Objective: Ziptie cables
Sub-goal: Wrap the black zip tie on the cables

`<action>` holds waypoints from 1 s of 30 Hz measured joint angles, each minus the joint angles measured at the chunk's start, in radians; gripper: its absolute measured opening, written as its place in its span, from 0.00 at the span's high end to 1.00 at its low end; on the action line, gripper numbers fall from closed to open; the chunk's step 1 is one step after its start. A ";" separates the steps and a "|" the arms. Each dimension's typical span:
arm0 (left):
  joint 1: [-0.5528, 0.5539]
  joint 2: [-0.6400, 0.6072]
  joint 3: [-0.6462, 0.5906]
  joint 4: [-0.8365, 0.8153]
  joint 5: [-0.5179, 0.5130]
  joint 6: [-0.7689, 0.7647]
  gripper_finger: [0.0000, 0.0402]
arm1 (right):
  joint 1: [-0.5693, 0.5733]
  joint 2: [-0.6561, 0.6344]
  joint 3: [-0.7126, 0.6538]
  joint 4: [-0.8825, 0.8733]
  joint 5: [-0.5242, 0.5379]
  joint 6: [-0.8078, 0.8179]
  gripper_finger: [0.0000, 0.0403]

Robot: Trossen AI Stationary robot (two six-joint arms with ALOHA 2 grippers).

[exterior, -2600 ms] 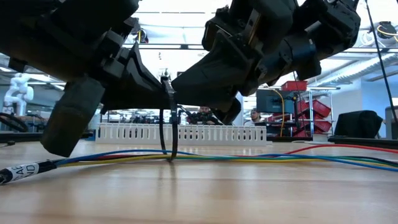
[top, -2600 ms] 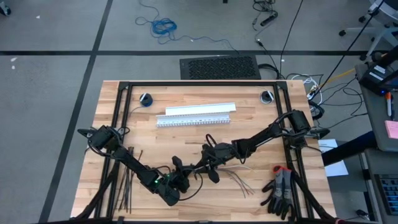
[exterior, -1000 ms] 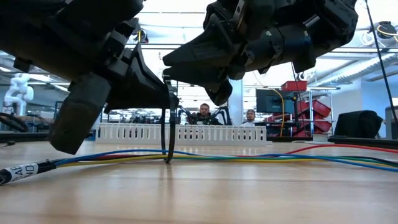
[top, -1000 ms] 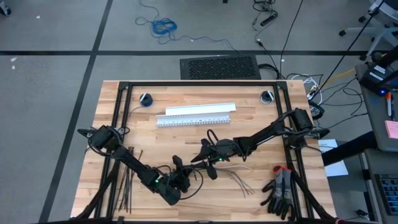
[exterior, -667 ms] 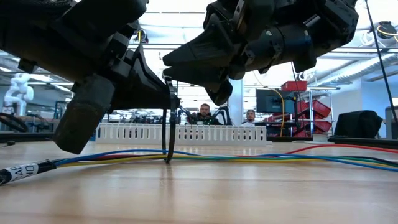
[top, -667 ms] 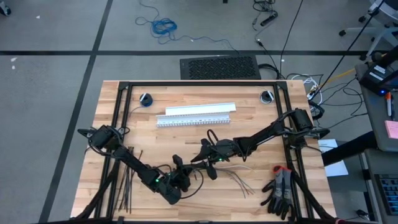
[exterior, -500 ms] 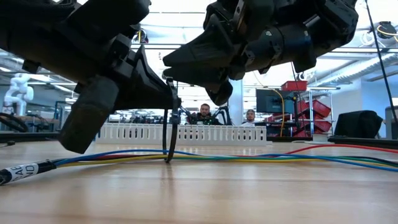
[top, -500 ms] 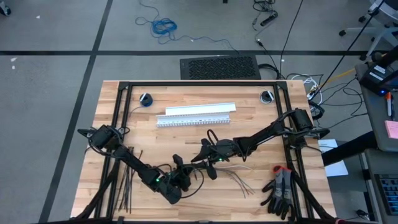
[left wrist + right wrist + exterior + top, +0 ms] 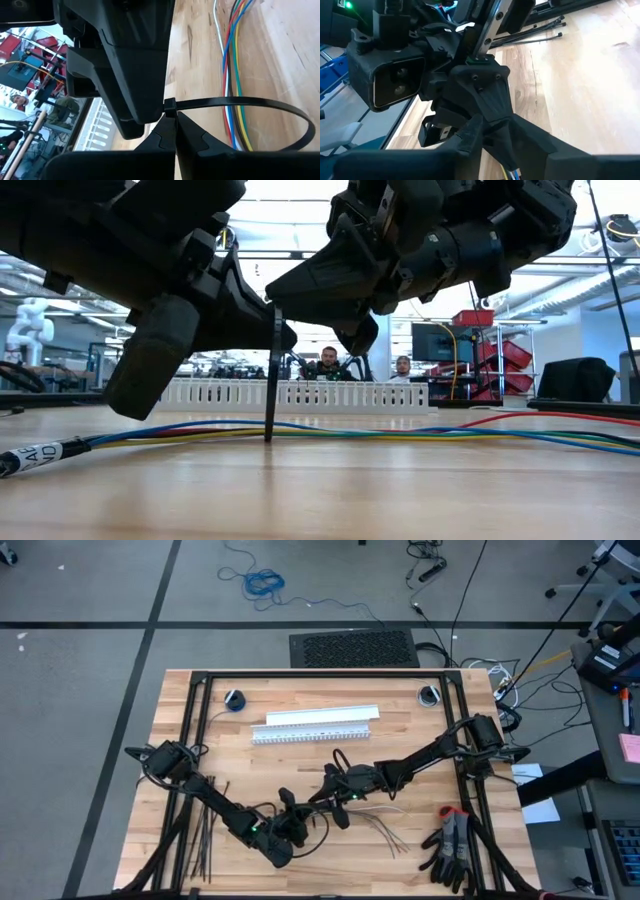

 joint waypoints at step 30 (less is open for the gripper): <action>-0.001 0.000 0.002 -0.026 0.052 -0.065 1.00 | -0.001 -0.001 0.000 0.073 0.143 -0.231 1.00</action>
